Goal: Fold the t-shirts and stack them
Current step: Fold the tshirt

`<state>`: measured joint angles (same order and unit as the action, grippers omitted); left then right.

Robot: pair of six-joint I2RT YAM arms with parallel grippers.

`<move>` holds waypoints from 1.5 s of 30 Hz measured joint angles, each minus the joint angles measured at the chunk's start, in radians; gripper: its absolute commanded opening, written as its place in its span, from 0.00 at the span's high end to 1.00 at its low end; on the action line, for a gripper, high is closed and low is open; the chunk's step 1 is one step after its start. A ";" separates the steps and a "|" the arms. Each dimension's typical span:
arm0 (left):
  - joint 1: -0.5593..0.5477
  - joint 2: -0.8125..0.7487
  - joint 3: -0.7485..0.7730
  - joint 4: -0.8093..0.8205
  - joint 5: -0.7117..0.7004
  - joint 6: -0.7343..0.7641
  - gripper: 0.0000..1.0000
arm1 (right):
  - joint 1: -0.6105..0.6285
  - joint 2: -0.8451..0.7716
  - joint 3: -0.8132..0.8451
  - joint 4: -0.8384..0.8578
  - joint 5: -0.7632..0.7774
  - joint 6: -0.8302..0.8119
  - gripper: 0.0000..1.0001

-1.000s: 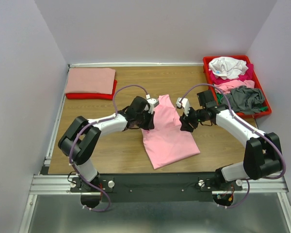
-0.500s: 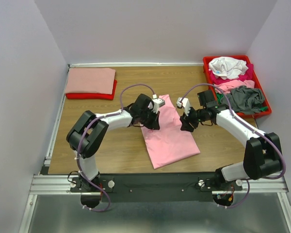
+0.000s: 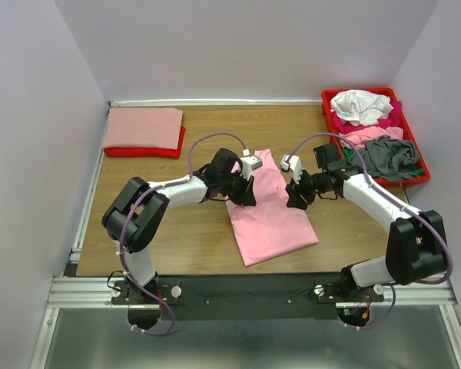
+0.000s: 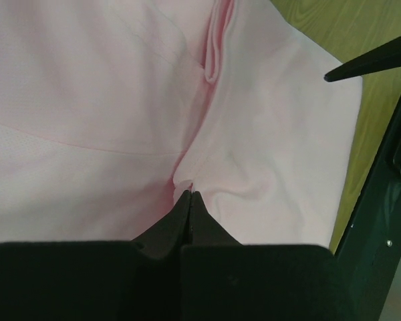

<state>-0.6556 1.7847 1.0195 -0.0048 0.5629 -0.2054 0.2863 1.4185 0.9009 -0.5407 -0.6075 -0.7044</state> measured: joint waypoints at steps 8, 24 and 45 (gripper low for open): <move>0.006 -0.012 -0.043 0.096 0.138 0.004 1.00 | 0.000 -0.003 -0.003 0.000 -0.001 0.000 0.41; 0.032 0.040 -0.024 0.130 0.064 0.015 1.00 | -0.001 -0.005 -0.003 0.000 -0.001 -0.001 0.41; 0.008 -0.037 0.003 0.070 -0.268 0.067 0.53 | -0.005 -0.007 -0.005 0.000 -0.002 -0.001 0.41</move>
<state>-0.6476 1.7481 1.0225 0.0650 0.2947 -0.1383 0.2813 1.4117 0.8963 -0.5404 -0.6094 -0.7052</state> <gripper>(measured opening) 0.426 0.590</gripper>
